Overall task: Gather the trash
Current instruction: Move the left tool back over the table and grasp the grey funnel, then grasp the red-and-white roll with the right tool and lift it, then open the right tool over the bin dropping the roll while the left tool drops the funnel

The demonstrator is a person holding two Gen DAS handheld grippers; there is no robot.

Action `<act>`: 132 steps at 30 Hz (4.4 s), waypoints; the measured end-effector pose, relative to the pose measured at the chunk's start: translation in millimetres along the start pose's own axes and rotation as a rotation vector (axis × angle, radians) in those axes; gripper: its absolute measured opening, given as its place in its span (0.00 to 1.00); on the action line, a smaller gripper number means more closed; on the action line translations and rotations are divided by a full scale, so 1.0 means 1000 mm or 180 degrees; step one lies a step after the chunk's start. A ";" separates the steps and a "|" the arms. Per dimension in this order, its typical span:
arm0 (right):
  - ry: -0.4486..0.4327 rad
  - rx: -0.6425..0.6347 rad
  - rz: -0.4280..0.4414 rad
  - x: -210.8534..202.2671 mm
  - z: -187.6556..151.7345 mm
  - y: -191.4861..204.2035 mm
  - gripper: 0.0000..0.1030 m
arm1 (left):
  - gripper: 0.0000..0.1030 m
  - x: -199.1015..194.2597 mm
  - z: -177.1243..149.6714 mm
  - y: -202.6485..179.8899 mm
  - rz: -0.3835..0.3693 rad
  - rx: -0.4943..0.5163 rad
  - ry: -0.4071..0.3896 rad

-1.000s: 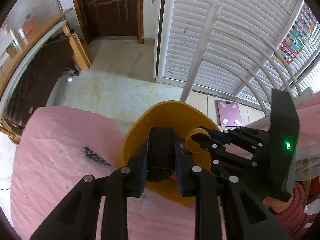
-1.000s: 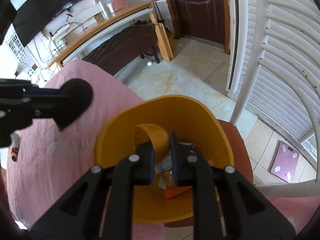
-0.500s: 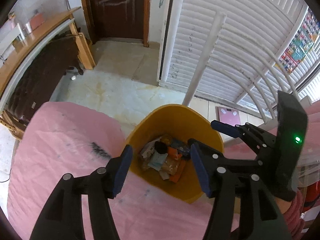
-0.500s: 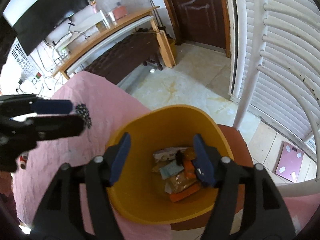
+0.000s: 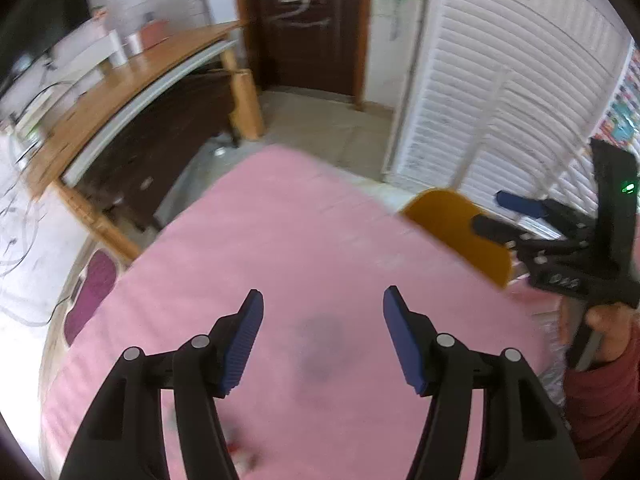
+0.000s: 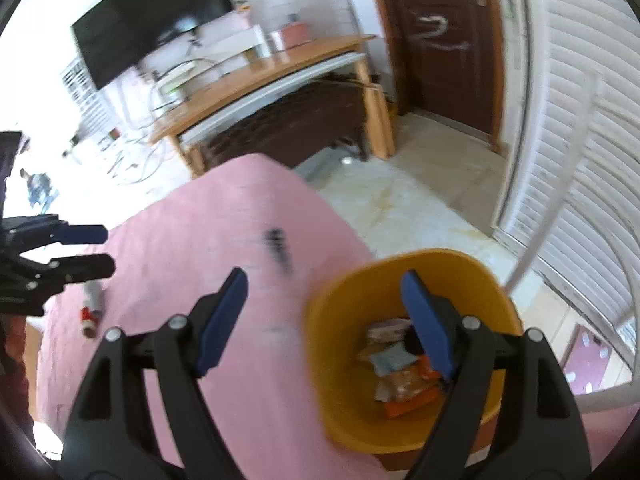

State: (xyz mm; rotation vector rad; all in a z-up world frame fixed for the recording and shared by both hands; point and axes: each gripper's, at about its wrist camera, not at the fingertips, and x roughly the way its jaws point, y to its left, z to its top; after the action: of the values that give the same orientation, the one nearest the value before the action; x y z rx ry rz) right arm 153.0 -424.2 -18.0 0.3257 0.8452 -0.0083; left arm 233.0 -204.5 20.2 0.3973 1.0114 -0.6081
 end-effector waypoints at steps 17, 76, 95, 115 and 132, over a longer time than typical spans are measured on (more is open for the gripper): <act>0.0292 -0.0930 0.0517 0.013 -0.023 0.170 0.74 | 0.57 -0.008 -0.068 0.101 0.0189 -0.0408 0.0139; 0.0691 -0.1860 0.0358 0.070 -0.059 0.284 0.19 | 0.44 0.004 -0.083 0.151 -0.0085 -0.0645 0.0051; 0.0093 -0.0588 -0.0365 0.000 0.001 0.076 0.19 | 0.44 0.022 0.009 0.033 -0.0523 -0.0196 -0.0041; 0.0420 0.0426 -0.0597 0.041 -0.031 -0.098 0.20 | 0.44 0.100 0.093 -0.142 -0.0958 0.0256 0.0302; 0.0376 0.0609 -0.0576 0.038 -0.040 -0.119 0.63 | 0.67 0.143 0.095 -0.154 -0.1158 0.0113 0.0594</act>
State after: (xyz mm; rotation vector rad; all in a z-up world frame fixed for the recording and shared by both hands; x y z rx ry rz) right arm 133.2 -521.8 -103.8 0.4315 0.9913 -0.2415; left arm 253.5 -417.9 -63.7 0.3063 1.2658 -0.9293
